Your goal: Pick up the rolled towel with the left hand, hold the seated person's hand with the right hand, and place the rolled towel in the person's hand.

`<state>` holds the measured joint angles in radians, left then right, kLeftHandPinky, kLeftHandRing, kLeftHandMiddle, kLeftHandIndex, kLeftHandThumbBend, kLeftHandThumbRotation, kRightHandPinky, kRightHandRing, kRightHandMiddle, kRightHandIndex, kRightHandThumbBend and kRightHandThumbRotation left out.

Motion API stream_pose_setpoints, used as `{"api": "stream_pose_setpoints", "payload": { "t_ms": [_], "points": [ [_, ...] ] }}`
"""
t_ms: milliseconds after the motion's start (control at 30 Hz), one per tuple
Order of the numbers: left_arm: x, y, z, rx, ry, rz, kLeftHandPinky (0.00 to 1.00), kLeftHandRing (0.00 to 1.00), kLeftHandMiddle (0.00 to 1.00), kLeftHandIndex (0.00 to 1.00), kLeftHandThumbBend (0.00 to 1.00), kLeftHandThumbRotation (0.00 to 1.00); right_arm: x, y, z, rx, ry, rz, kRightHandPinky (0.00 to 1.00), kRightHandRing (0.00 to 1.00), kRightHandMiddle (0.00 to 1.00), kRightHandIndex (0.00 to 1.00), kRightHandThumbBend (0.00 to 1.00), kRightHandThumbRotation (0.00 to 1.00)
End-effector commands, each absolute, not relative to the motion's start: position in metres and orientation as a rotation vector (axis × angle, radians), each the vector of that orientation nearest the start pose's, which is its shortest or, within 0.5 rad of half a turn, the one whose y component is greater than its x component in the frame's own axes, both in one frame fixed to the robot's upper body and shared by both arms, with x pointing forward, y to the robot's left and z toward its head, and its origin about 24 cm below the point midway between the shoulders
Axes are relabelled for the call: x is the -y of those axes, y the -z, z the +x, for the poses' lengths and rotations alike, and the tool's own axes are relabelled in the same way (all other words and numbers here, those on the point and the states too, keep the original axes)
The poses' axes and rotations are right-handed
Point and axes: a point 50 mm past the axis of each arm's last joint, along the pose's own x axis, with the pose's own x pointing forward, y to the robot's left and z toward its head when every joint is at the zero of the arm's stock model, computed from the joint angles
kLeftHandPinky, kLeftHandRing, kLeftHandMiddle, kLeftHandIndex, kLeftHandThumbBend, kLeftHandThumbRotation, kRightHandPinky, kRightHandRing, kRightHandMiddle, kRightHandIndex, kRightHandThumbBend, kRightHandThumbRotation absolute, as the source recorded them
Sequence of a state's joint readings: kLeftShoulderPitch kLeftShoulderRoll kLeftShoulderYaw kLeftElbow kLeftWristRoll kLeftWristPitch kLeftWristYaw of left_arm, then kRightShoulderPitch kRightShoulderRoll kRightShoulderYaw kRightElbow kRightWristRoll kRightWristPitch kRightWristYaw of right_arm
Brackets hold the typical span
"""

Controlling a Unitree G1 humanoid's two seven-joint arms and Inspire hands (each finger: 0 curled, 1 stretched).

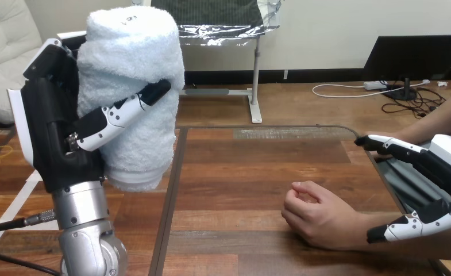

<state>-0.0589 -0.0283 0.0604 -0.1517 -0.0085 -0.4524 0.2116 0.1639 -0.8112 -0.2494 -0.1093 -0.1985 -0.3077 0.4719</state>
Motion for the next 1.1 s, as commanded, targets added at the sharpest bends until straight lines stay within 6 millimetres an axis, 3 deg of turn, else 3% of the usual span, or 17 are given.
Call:
{"api": "stream_pose_setpoints", "payload": {
  "t_ms": [0, 1067],
  "points": [
    [-0.165, -0.141, 0.246, 0.724, -0.255, -0.101, 0.24, 0.30, 0.36, 0.40, 0.56, 0.00, 0.287, -0.148, 0.230, 0.088, -0.392, -1.168, 0.88, 0.88, 0.89, 0.90, 1.00, 0.23],
    [-0.166, -0.141, 0.248, 0.730, -0.234, -0.122, 0.24, 0.29, 0.36, 0.40, 0.57, 0.00, 0.287, -0.120, 0.240, -0.001, -0.448, -1.267, 0.79, 0.81, 0.82, 0.82, 1.00, 0.14]
  ]
}}
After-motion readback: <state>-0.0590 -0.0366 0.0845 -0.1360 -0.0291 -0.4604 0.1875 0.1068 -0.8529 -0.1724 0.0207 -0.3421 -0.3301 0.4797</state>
